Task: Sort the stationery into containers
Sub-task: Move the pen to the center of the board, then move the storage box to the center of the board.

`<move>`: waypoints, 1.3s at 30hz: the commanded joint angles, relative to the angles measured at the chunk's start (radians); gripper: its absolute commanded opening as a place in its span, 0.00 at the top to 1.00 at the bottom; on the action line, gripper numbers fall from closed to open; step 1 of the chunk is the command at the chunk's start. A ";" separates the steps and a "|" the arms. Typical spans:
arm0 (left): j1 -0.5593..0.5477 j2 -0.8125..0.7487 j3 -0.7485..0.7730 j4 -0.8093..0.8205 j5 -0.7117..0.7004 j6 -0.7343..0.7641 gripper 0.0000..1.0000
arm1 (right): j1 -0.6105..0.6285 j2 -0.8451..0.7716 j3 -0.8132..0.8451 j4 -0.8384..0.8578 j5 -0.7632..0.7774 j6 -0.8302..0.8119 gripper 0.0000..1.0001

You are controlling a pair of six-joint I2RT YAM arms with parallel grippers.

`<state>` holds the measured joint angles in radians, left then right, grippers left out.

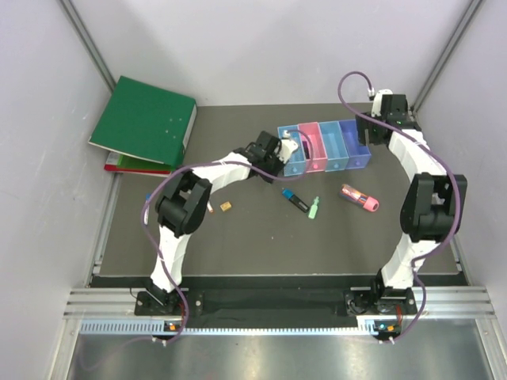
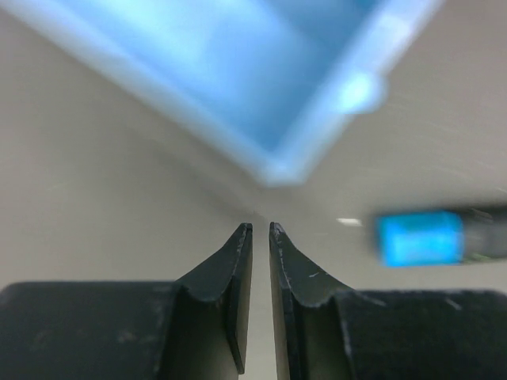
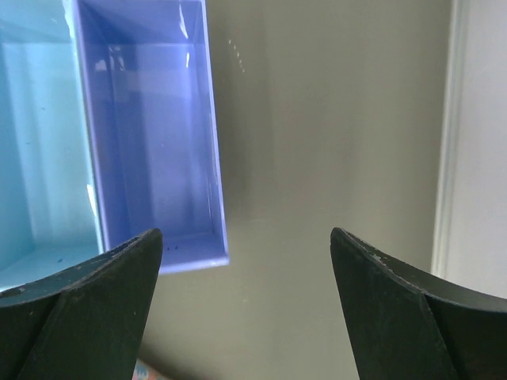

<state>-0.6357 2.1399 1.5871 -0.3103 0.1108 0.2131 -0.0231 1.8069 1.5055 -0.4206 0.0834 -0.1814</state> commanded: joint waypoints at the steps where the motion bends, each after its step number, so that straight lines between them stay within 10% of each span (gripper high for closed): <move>1: 0.050 -0.121 0.062 -0.013 -0.102 -0.075 0.80 | -0.006 0.054 0.061 0.049 0.019 -0.003 0.13; 26: 0.051 0.098 0.361 -0.003 -0.157 -0.323 0.50 | -0.008 0.200 0.116 0.111 0.041 -0.015 0.18; 39: 0.051 0.190 0.429 0.040 -0.166 -0.333 0.51 | -0.006 0.246 0.144 0.112 0.035 -0.016 0.30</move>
<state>-0.5869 2.3249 1.9697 -0.3168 -0.0433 -0.1112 -0.0250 2.0331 1.5940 -0.3367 0.1135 -0.1913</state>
